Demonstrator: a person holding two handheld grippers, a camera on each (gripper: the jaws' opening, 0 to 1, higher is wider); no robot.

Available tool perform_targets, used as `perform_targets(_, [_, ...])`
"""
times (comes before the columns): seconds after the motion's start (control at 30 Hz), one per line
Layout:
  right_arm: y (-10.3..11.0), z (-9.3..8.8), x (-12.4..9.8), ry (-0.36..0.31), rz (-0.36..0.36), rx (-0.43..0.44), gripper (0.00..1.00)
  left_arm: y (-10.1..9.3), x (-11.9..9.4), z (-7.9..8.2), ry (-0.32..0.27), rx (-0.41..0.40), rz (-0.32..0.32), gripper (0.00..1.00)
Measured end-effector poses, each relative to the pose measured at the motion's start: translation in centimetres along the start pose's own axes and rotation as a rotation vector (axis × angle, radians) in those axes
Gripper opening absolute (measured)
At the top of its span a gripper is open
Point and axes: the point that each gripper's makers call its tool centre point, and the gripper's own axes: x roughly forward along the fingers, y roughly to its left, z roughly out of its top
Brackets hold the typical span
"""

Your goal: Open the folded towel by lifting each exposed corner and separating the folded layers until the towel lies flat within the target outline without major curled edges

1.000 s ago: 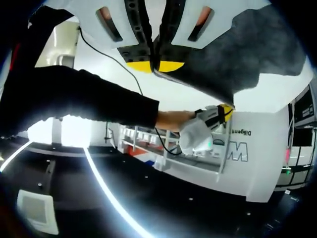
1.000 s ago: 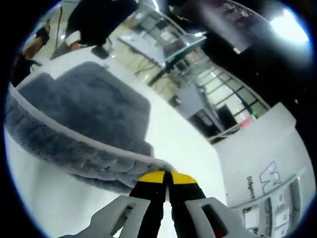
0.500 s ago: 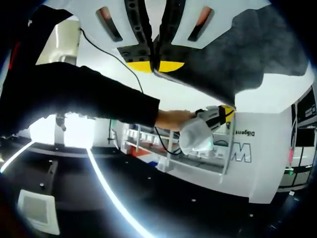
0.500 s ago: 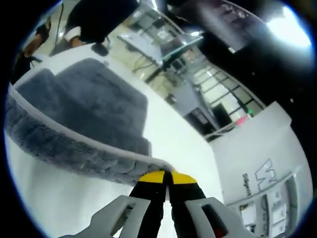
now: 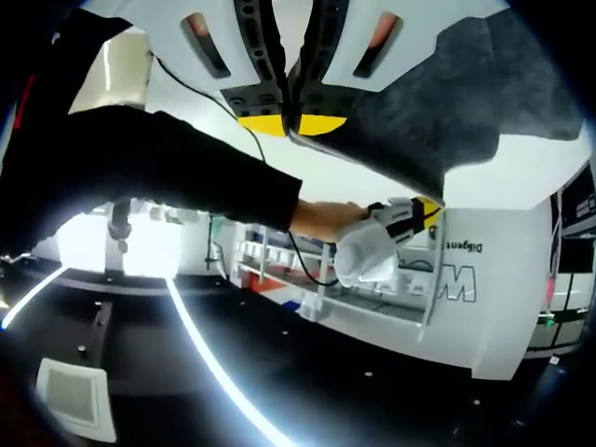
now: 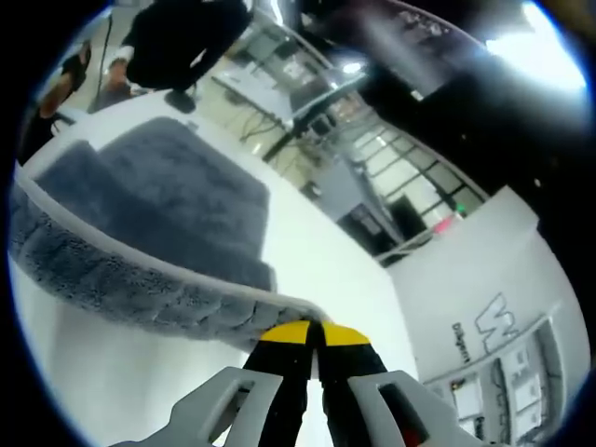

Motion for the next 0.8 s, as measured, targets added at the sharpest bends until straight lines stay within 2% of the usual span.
perform_targets(0.47, [-0.6, -2.2, -2.4, 0.039, -0.029, 0.0, 0.0, -1.2, 1.2, 0.0, 0.011, -0.001, -0.05, 0.0])
perform_targets(0.53, [-0.6, -2.4, -2.7, 0.041, -0.032, 0.003, 0.0, -1.7, 2.0, 0.2, 0.009, 0.001, -0.056, 0.0])
perform_targets(0.8, [-1.2, -3.3, -4.1, 0.056, -0.054, 0.007, 0.0, -2.0, 1.8, -0.1, 0.015, 0.003, -0.078, 0.0])
